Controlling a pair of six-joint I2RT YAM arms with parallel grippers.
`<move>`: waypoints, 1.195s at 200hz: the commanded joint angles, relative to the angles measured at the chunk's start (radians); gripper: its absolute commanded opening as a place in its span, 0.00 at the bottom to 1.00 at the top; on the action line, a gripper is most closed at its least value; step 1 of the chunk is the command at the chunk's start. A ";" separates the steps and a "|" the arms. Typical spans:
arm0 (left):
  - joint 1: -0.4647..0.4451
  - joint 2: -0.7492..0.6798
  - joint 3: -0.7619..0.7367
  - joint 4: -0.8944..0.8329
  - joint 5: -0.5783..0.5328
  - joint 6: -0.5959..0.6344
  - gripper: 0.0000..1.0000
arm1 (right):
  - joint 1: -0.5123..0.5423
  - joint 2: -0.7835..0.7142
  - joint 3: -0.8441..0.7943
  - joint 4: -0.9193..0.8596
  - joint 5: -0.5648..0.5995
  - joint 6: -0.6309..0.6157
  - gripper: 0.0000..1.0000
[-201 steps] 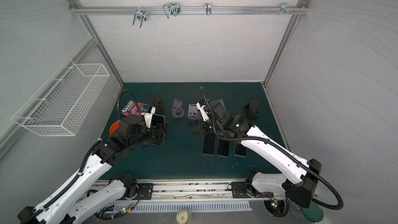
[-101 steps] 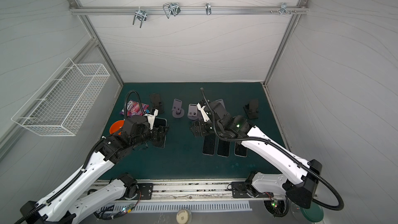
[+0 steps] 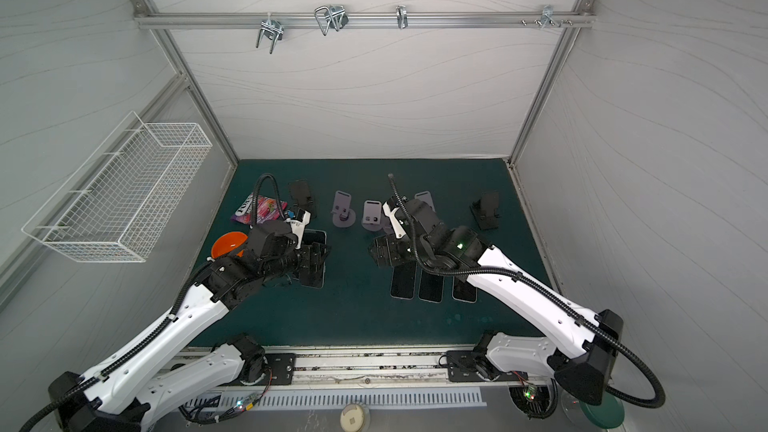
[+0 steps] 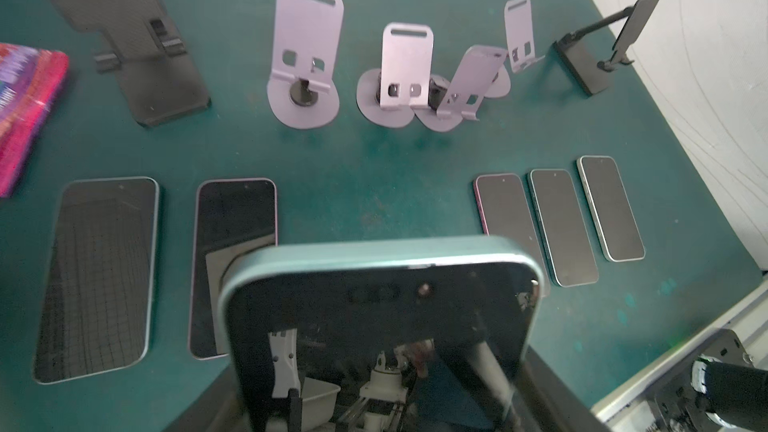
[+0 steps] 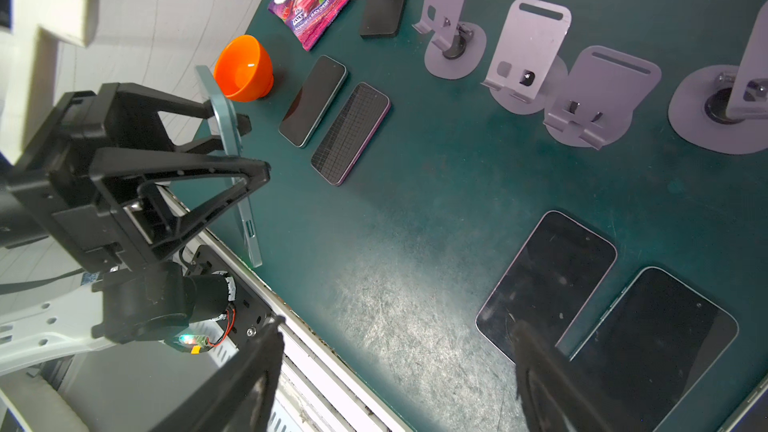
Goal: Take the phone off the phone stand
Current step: 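Lower the light-green-framed phone flat onto the mat beside the pink-framed phones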
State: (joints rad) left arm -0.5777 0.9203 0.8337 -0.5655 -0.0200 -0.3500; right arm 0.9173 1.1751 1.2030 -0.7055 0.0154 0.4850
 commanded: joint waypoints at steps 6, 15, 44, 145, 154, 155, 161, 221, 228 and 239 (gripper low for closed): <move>-0.008 0.037 0.002 0.077 0.036 -0.033 0.64 | 0.006 -0.028 -0.016 -0.002 0.025 0.042 0.87; -0.009 0.050 -0.003 0.085 0.043 -0.035 0.64 | 0.006 -0.028 -0.019 0.000 0.027 0.049 0.87; -0.011 0.093 -0.026 0.126 0.078 -0.059 0.64 | 0.006 -0.019 -0.019 0.003 0.038 0.055 0.87; -0.032 0.295 0.004 0.161 0.117 -0.093 0.64 | 0.007 0.000 -0.009 -0.003 0.038 0.041 0.87; -0.033 0.312 0.012 0.152 0.119 -0.097 0.64 | 0.006 0.000 -0.015 -0.002 0.038 0.041 0.87; -0.033 0.314 0.013 0.152 0.119 -0.096 0.64 | 0.007 0.000 -0.016 -0.002 0.038 0.040 0.87; -0.034 0.324 0.019 0.147 0.121 -0.097 0.64 | 0.007 0.000 -0.020 -0.002 0.038 0.041 0.87; -0.040 0.395 0.034 0.169 0.143 -0.100 0.64 | 0.006 0.006 -0.018 -0.002 0.042 0.040 0.87; -0.041 0.403 0.036 0.170 0.144 -0.101 0.64 | 0.007 0.009 -0.013 -0.004 0.046 0.038 0.87; -0.041 0.415 0.042 0.170 0.145 -0.103 0.64 | 0.006 0.012 -0.005 -0.009 0.045 0.036 0.87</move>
State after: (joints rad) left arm -0.6117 1.3144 0.8150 -0.4427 0.1085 -0.4290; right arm 0.9173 1.1770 1.1812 -0.7052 0.0486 0.5262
